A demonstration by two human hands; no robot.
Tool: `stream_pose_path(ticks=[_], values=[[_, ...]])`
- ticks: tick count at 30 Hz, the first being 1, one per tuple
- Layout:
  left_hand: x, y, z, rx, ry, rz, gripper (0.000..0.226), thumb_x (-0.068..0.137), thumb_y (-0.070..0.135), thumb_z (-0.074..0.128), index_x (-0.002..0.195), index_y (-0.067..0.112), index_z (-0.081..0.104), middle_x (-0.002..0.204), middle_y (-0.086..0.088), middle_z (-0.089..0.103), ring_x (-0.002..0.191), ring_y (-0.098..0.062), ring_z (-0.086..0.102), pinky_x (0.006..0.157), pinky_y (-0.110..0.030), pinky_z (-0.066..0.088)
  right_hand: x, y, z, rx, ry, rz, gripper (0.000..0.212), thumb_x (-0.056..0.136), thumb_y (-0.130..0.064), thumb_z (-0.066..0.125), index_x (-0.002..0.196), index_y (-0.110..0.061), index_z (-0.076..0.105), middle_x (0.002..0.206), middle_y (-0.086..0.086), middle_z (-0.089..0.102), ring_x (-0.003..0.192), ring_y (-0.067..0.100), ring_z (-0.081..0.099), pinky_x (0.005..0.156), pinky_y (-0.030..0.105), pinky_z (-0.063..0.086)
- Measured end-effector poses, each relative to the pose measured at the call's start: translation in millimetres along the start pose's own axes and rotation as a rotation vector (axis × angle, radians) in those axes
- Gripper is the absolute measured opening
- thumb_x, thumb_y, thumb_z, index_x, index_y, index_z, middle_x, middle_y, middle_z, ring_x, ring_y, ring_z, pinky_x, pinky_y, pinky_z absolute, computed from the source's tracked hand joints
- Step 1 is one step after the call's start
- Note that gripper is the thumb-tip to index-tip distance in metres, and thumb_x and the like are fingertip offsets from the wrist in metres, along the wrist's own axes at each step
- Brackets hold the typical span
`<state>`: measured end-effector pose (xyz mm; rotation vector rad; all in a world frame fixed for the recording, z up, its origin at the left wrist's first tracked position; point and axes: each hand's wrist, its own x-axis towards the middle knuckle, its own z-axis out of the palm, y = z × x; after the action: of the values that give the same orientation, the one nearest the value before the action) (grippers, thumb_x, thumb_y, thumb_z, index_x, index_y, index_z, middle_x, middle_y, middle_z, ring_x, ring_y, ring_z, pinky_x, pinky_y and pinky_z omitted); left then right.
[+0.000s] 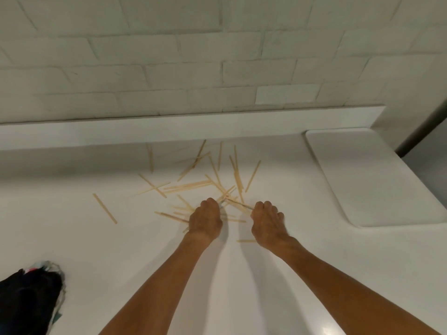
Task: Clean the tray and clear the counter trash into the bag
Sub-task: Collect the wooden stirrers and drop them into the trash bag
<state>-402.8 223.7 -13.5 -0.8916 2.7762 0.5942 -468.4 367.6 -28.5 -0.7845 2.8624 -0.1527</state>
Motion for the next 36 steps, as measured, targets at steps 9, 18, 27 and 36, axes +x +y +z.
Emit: stream_pose_path(ticks=[9,18,27,36], values=[[-5.7,-50.4,-16.6,-0.191,0.036,0.101,0.02,0.096,0.004,0.039,0.112,-0.005,0.046,0.105,-0.015,0.054,0.098,-0.031,0.056,0.079,-0.038,0.045,-10.9,-7.1,-12.6,0.368,-0.228,0.029,0.006,0.099,-0.007,0.037,0.103,-0.011,0.035,0.1,0.01,0.045,0.085,0.023,0.047,0.072,0.032,0.038],[-18.9,-46.8,-2.7,-0.69,-0.07,0.171,0.018,0.104,0.018,0.034,0.106,0.009,0.049,0.095,0.002,0.056,0.087,-0.017,0.053,0.079,-0.035,0.047,-42.9,6.0,-9.4,0.768,-0.138,0.052,0.026,0.103,-0.018,0.035,0.078,-0.02,0.037,0.076,-0.01,0.044,0.069,0.011,0.043,0.063,0.026,0.036],[-47.9,15.8,3.4,-0.716,-0.194,0.242,0.036,0.105,0.031,0.03,0.097,0.018,0.062,0.095,0.007,0.057,0.09,-0.012,0.052,0.081,-0.033,0.043,-83.7,61.1,-16.6,0.915,0.02,0.18,0.039,0.102,-0.026,0.036,0.069,-0.039,0.053,0.08,-0.009,0.052,0.076,0.019,0.05,0.073,0.032,0.043],[-93.5,129.7,38.0,-0.548,-0.347,0.537,0.03,0.105,0.024,0.035,0.094,0.017,0.062,0.076,0.01,0.051,0.07,-0.01,0.048,0.065,-0.022,0.039,-177.0,166.0,-30.2,1.044,0.19,0.307,0.026,0.104,-0.021,0.034,0.095,-0.011,0.056,0.077,-0.01,0.054,0.066,0.003,0.049,0.063,0.014,0.04]])
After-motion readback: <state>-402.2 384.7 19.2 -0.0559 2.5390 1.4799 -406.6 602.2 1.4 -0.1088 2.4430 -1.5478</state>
